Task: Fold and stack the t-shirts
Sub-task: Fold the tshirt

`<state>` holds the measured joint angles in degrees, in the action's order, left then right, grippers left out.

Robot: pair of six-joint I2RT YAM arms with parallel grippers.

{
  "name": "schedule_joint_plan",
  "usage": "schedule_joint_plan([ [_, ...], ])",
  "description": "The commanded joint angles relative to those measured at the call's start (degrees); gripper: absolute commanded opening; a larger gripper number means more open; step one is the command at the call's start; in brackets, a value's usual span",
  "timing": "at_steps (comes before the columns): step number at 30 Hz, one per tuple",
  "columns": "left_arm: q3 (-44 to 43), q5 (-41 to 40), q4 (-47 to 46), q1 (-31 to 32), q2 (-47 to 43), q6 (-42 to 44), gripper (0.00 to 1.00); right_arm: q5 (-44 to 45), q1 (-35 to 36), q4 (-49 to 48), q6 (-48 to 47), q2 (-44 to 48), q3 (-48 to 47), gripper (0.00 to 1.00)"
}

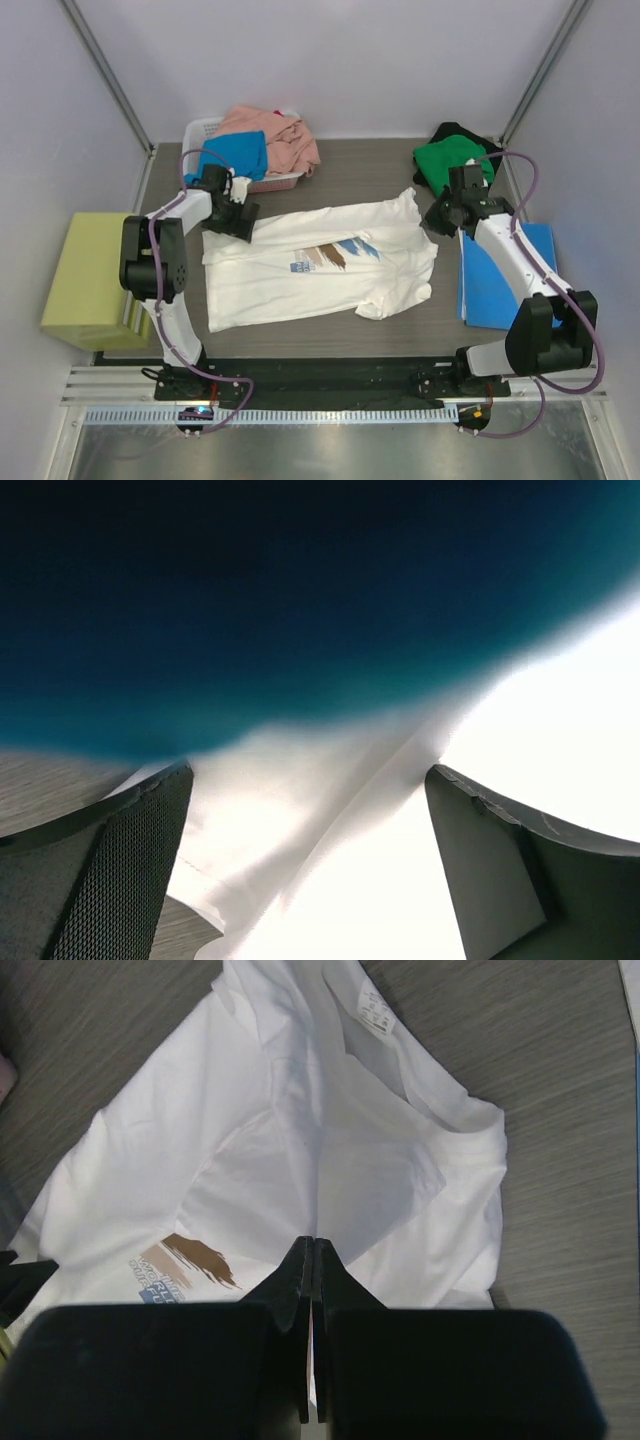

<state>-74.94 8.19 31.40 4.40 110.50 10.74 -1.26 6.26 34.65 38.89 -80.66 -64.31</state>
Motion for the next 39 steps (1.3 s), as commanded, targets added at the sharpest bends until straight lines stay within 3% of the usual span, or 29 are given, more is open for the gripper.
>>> schedule_joint_plan([
  [1, 2.3, 0.0, 3.1, -1.1, -0.5, -0.4, 1.0, 2.0, 0.2, 3.8, -1.1, 1.6, 4.5, 0.01],
  [3, 2.2, 0.2, 3.2, -1.1, -0.7, -0.4, 1.0, -1.1, 0.2, 3.8, -1.1, 1.2, 6.6, 0.01],
  [4, 2.1, 0.3, 3.3, -1.1, -1.0, -0.5, 1.0, -1.6, 0.2, 3.8, -1.4, 0.8, 7.3, 0.08],
  [6, 2.2, 0.9, 3.5, -1.0, -1.4, -0.4, 1.0, -1.5, 0.2, 3.8, -2.0, -1.0, 7.8, 0.36],
  [7, 2.2, 1.0, 3.6, -1.0, -1.6, -0.5, 1.0, -1.3, 0.2, 3.7, -2.2, -1.5, 7.5, 0.58],
  [10, 2.4, 1.0, 3.7, -1.1, -2.1, -0.4, 1.0, -0.7, 0.2, 3.8, -2.4, -3.9, 2.7, 0.82],
  [16, 3.7, 0.7, 3.8, -1.0, -2.7, 0.1, 1.0, -3.0, 0.3, 2.2, -1.8, -12.9, -14.4, 0.79],
  [20, 4.3, 0.7, 3.8, -1.1, -2.9, -0.2, 1.0, -12.1, 0.6, -3.6, -0.1, -22.0, -22.8, 0.77],
  [29, 4.4, 0.3, 4.3, -1.1, -3.8, -0.5, 1.0, -30.6, 1.9, -18.6, 8.9, -40.5, -21.7, 0.74],
  [39, 4.7, 0.6, 4.8, -1.0, -4.9, -0.3, 1.0, -14.7, -2.0, -14.4, 3.7, -43.5, -23.0, 0.73],
])
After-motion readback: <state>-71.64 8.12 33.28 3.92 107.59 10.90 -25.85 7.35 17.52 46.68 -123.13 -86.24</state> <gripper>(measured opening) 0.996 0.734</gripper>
